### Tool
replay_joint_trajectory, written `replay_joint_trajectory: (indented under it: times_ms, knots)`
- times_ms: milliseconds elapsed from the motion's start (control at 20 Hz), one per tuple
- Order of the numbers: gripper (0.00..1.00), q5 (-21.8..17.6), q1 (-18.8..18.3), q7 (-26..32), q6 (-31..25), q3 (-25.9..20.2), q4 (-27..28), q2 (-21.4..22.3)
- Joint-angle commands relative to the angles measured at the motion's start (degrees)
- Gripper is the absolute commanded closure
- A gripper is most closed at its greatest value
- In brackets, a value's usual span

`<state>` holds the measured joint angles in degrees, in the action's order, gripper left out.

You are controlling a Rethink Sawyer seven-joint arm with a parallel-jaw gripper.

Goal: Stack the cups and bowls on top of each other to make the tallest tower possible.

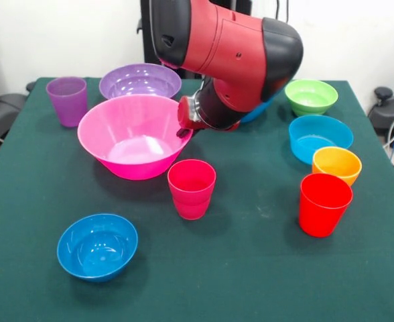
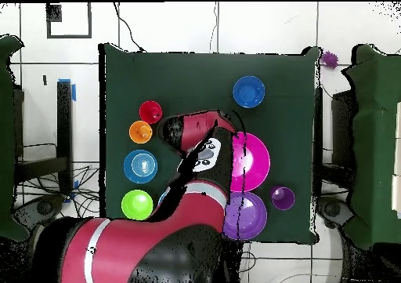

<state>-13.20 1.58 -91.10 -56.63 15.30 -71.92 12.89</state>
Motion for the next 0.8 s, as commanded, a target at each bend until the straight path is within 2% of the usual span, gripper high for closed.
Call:
replay_joint_trajectory:
  times_ms: [50,800]
  knots:
    - [1.00,-3.00,2.53,-7.05,3.69,-1.79,4.53,-0.67]
    - [1.00,-2.56,2.96,-3.21,1.41,-0.79,7.14,-0.08]
